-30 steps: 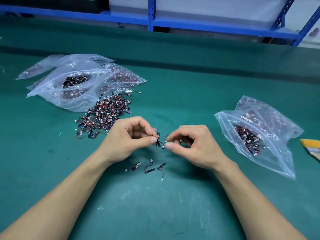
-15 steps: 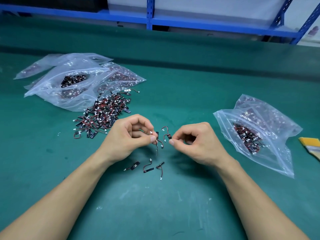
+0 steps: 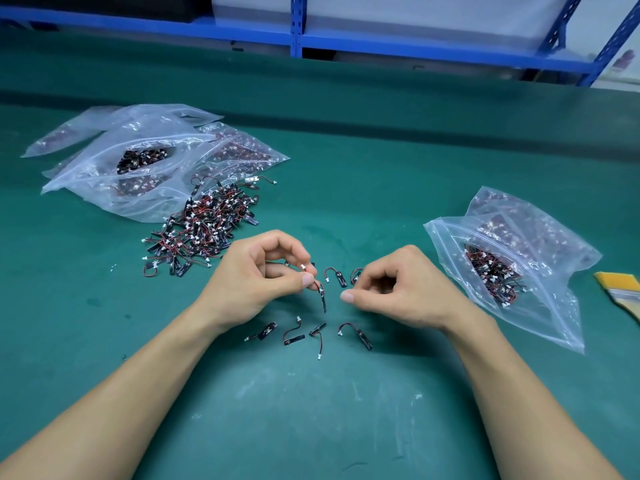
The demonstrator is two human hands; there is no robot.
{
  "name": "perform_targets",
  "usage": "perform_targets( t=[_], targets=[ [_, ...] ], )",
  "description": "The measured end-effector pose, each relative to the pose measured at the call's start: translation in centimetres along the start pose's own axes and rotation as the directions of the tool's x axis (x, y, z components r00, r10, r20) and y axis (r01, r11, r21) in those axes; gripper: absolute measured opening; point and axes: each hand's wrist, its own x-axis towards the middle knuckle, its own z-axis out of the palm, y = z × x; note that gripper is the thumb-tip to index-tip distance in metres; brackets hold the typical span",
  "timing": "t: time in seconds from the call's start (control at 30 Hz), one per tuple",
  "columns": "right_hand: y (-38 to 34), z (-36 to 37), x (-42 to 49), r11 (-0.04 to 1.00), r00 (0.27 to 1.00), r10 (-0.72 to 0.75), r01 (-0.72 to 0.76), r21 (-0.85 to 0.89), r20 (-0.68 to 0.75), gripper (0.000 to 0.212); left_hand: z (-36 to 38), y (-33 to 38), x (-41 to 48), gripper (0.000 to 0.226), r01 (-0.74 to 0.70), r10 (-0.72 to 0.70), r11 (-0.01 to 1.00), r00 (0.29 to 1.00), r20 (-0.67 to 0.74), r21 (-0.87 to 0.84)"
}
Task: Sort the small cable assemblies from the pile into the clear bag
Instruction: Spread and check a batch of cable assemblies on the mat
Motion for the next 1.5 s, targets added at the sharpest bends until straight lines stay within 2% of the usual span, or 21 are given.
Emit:
perform_targets(
  t=[0.1,0.2,0.37,0.47,0.53,0.6,0.7,0.77,0.87,0.97,1.03,1.13,1.23,1.5],
  targets=[
    [-0.6,1.3,0.4,0.993,1.000,-0.023,0.022,0.114,0.006,0.024,0.3,-0.2,-0.1,0.023,-0.004,0.004,1.000,0.999,0.042,-0.005],
    [-0.8,2.0,0.6,0.991,0.999,-0.045,0.045,0.124,-0.004,0.015,0.4,-0.4,-0.1,0.021,-0.003,0.004,1.000,0.998,0.064,-0.015],
    [-0.5,0.9,0.4,0.987,0.998,0.019,-0.029,0.156,0.067,0.017,0.3,-0.5,0.0,0.024,-0.020,0.020,1.000,0.995,0.095,-0.006],
    [0.2,-1.1,-0.1,0.986,0.984,0.106,-0.123,0.110,0.146,0.024,-0.4,-0.7,0.1,0.020,-0.080,0.062,0.974,0.994,0.087,0.213],
    [0.6,-2.1,-0.3,0.979,0.961,0.186,-0.198,0.041,0.204,0.025,-1.0,-0.9,0.1,0.015,-0.147,0.112,0.899,0.988,0.109,0.412],
    [0.8,-2.5,-0.4,0.965,0.931,0.260,-0.261,-0.034,0.256,0.025,-1.6,-1.0,0.1,0.013,-0.194,0.137,0.818,0.980,0.145,0.542],
    [0.9,-2.7,-0.6,0.940,0.903,0.334,-0.298,-0.166,0.269,0.034,-2.2,-1.0,0.2,0.011,-0.227,0.136,0.745,0.972,0.190,0.627],
    [1.0,-2.8,-0.7,0.926,0.913,0.353,-0.309,-0.216,0.207,0.044,-2.4,-0.8,0.2,0.010,-0.258,0.135,0.720,0.963,0.235,0.644],
    [0.9,-3.0,-0.7,0.927,0.941,0.323,-0.292,-0.234,0.105,0.048,-2.4,-0.5,0.2,0.009,-0.299,0.095,0.693,0.940,0.329,0.656],
    [0.5,-2.4,-0.5,0.962,0.969,0.231,-0.214,-0.170,0.087,0.032,-2.3,-0.3,0.1,0.011,-0.311,0.029,0.676,0.917,0.398,0.668],
    [-0.2,-1.3,-0.3,0.973,0.987,0.133,-0.112,-0.202,0.094,0.018,-2.2,-0.2,0.1,0.009,-0.312,0.004,0.662,0.911,0.413,0.682],
    [-1.4,0.5,0.0,0.965,0.993,0.016,0.015,-0.263,0.114,0.006,-2.2,-0.1,0.2,0.011,-0.302,-0.020,0.628,0.915,0.403,0.717],
    [-2.0,1.8,0.2,0.955,0.989,-0.039,0.080,-0.287,0.145,0.008,-2.4,-0.1,0.2,0.015,-0.274,-0.022,0.595,0.934,0.356,0.756],
    [-2.4,2.9,0.4,0.948,0.980,-0.047,0.104,-0.302,0.191,0.003,-3.3,0.0,0.4,0.012,-0.250,-0.008,0.611,0.947,0.321,0.751]
  ],
)
